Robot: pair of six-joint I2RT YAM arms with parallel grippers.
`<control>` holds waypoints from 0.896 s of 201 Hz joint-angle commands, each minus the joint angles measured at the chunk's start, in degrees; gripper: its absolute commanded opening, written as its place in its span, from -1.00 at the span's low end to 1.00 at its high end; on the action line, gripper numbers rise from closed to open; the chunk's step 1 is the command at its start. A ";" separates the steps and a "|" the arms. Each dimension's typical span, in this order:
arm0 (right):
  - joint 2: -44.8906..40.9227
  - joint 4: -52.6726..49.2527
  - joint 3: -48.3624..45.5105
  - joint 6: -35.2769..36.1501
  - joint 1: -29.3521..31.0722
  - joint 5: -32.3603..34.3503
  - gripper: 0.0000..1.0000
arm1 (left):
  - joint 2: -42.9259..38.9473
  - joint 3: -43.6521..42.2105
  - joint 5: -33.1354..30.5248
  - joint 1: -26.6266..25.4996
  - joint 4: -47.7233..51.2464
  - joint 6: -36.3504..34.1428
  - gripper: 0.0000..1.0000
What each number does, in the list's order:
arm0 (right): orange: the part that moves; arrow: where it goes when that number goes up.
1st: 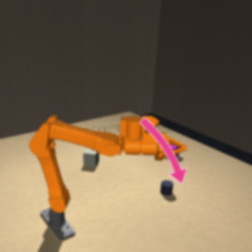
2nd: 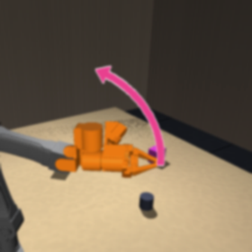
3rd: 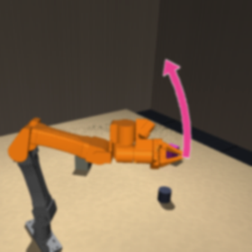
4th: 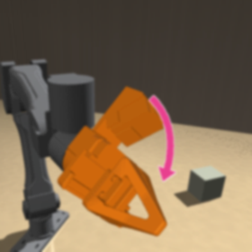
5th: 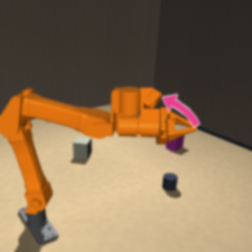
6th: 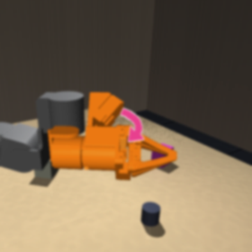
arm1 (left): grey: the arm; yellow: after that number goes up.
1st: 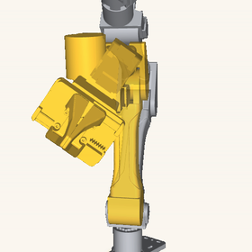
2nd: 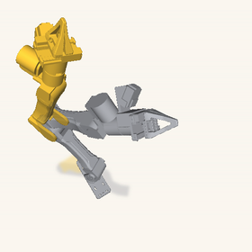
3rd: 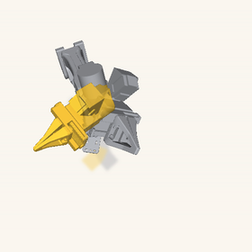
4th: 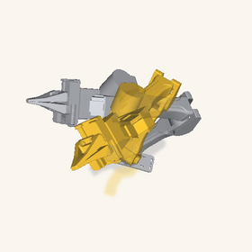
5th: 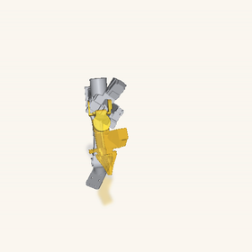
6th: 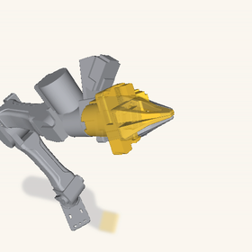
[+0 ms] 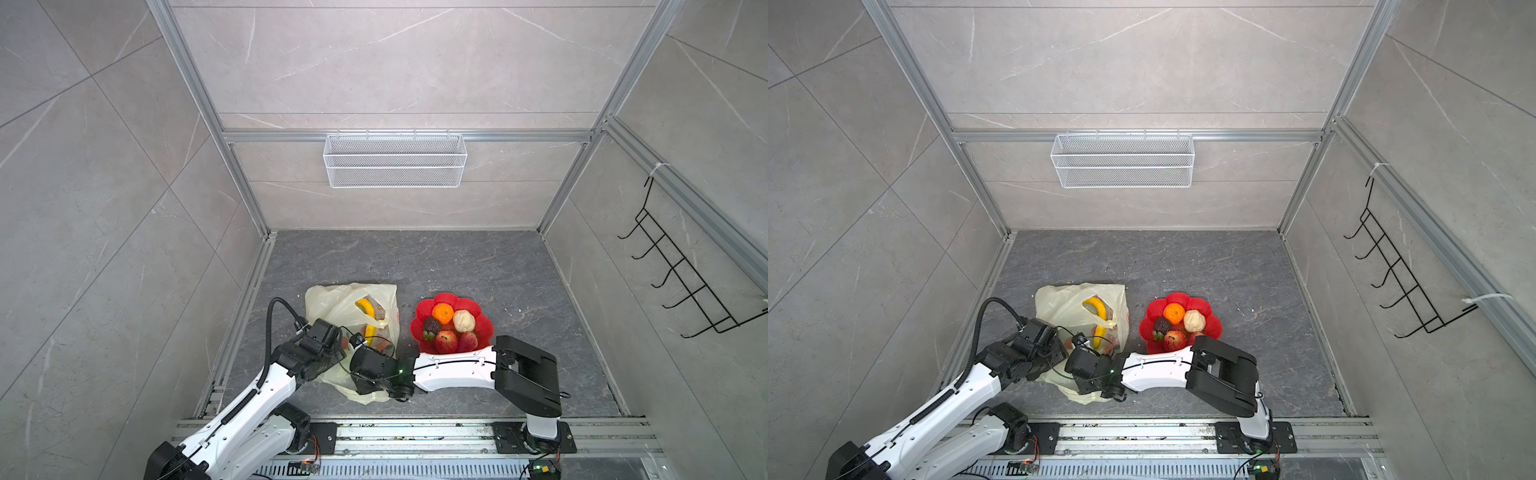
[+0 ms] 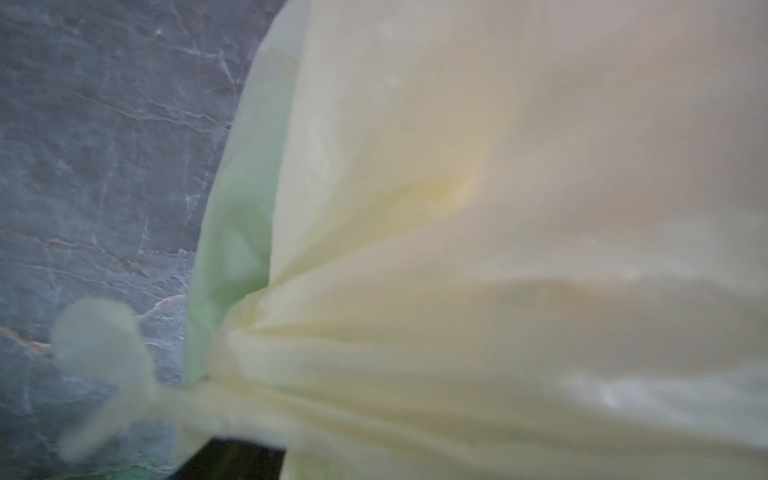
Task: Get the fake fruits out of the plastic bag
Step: 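Grasp the green spiky fruit inside the bag with the right gripper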
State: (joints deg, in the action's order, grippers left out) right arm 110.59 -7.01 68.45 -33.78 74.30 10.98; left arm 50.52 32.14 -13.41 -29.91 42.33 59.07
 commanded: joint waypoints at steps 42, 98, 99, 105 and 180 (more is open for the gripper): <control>-10.83 0.96 -3.26 -0.26 -1.28 5.81 0.26 | -11.22 -5.31 -3.46 -0.06 9.37 8.14 -0.60; -4.20 -3.09 6.15 -0.13 -4.31 -0.59 0.25 | -21.32 -12.31 -3.93 -0.06 11.00 14.84 -0.78; -4.00 -3.10 6.30 -0.18 -4.28 -0.64 0.25 | -21.42 -12.34 -3.96 -0.06 10.97 14.84 -0.78; -3.00 -3.00 6.81 -0.42 -4.26 -1.50 0.25 | -21.64 -12.62 -4.08 -0.06 10.94 14.74 -0.79; 1.18 -2.59 9.75 -2.91 -5.13 -9.18 0.30 | -13.08 -11.29 -3.77 -0.06 0.77 6.23 -0.82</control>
State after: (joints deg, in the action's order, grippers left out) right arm 112.53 -9.21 75.35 -35.14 69.71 5.82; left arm 33.69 19.59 -16.25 -29.91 47.40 68.45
